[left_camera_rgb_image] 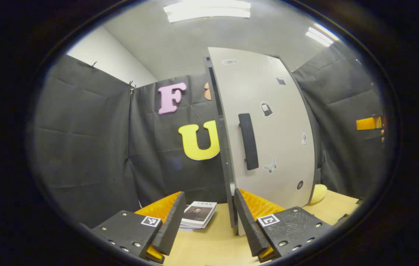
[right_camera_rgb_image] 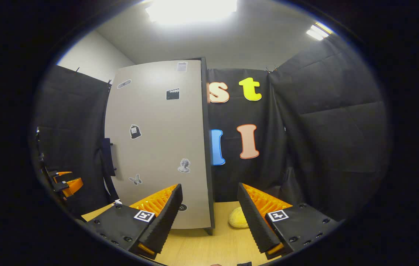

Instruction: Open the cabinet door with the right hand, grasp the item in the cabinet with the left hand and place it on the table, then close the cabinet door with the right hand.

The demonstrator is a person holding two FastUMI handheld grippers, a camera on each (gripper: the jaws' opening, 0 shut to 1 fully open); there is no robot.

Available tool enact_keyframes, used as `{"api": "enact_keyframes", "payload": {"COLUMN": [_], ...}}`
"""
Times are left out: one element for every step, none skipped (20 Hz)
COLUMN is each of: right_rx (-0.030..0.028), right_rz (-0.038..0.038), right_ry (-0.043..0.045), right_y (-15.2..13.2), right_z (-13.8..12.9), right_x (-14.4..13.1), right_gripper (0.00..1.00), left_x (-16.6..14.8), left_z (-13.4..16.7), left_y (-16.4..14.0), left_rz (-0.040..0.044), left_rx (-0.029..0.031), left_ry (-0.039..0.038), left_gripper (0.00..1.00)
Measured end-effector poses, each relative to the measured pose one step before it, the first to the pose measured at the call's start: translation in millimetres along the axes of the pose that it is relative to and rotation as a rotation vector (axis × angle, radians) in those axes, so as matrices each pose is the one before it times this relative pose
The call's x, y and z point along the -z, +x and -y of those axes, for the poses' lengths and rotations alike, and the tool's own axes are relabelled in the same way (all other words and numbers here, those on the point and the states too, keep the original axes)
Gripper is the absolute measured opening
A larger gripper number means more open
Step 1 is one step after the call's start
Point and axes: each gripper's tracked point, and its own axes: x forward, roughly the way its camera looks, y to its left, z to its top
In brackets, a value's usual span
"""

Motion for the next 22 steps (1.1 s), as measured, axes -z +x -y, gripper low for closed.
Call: {"api": "enact_keyframes", "payload": {"right_rx": [0.0081,0.00865,0.01007,0.0085,0.00654,0.0055,0.00198,-0.00044,-0.00303,-0.00176,-0.00094,0.00096,-0.00234,-0.00431,-0.00387,-0.00113,-0.00144,-0.00284,-0.00143,-0.00012,-0.00015,-0.00129], "right_rz": [-0.00255,-0.00197,-0.00088,0.00161,0.00292,0.00349,0.00058,0.00134,0.00304,0.00274,0.00402,0.00042,-0.00038,0.0042,0.00429,0.00299,-0.00296,-0.00279,0.00099,-0.00098,0.00011,0.00051], "right_ry": [0.00221,-0.00071,-0.0026,-0.0032,-0.00315,-0.00164,0.00107,0.00583,0.00621,0.00409,-0.00029,-0.00223,-0.00088,0.00126,-0.00124,-0.00229,-0.00196,-0.00062,0.0005,-0.00042,0.0003,0.00078], "right_y": [-0.33,-0.27,-0.96,-0.97,-0.98,0.03,2.0,0.74,1.16,0.3,1.49,0.92,-0.81,0.48,-1.15,0.45,0.59,-0.05,-0.42,0.07,0.35,-0.01], "right_z": [6.91,7.59,6.11,5.73,4.81,3.73,1.96,1.12,-0.05,0.31,-0.11,0.25,-0.52,-1.31,-1.8,-1.2,-0.46,-1.41,-1.56,-0.58,-0.37,-0.43], "right_x": [2.49,1.83,1.67,0.7,0.52,-0.53,-0.79,-0.32,-1.54,-1.1,-0.79,-0.32,0.34,-1.63,-0.8,-1.05,1.55,0.98,-0.25,0.34,-0.5,-0.61], "right_gripper": [0.92,0.95,0.92,0.95,0.95,0.95,0.95,0.95,0.95,0.95,0.95,0.95,0.95,0.95,0.95,0.95,0.95,0.95,0.95,0.95,0.95,0.95], "left_x": [-4.54,-3.22,-3.96,-1.42,-2.71,-0.92,-2.81,-1.44,-2.89,0.67,0.0,-0.04,-0.48,1.27,1.49,2.25,0.5,0.58,-0.69,0.0,-0.45,0.5], "left_z": [3.8,2.98,2.84,1.05,0.34,-0.51,-1.25,-3.24,-1.32,-0.54,-2.15,-1.94,-1.49,-2.41,-2.63,-0.79,-1.06,-0.94,-1.78,-1.68,-1.51,-0.31], "left_y": [0.42,-1.11,1.05,0.19,-1.02,0.84,0.15,-1.78,0.07,1.62,0.48,0.44,0.1,1.2,0.14,0.27,-0.56,0.43,-0.69,-0.35,-0.73,-0.27], "left_rz": [0.00609,0.00723,0.00396,0.0031,0.00122,0.00219,0.00367,0.00406,0.00416,0.00165,0.00162,0.00113,0.00149,-0.00109,-0.00125,-0.00266,-0.00027,-0.00102,0.00215,0.00057,0.00218,0.00275], "left_rx": [-0.00049,-0.00133,-0.00187,-0.00615,-0.00608,-0.00675,-0.00568,-0.00829,-0.00702,-0.00396,-0.00645,-0.00412,-0.00473,-0.00574,-0.00242,-0.00242,-0.0024,-0.00058,-0.00254,-0.00146,-0.00318,-0.0002], "left_ry": [0.00453,0.00103,-0.00113,-0.0017,-0.00173,-0.00205,-0.00107,0.00029,-0.0003,-0.00162,-0.00311,-0.00281,-0.00173,-0.0017,-0.00326,-0.00326,-0.00319,0.00008,0.00383,0.00499,0.00404,0.00018], "left_gripper": [0.79,0.79,0.79,0.8,0.8,0.8,0.8,0.8,0.8,0.8,0.8,0.79,0.79,0.8,0.79,0.8,0.8,0.8,0.79,0.8,0.79,0.79]}}
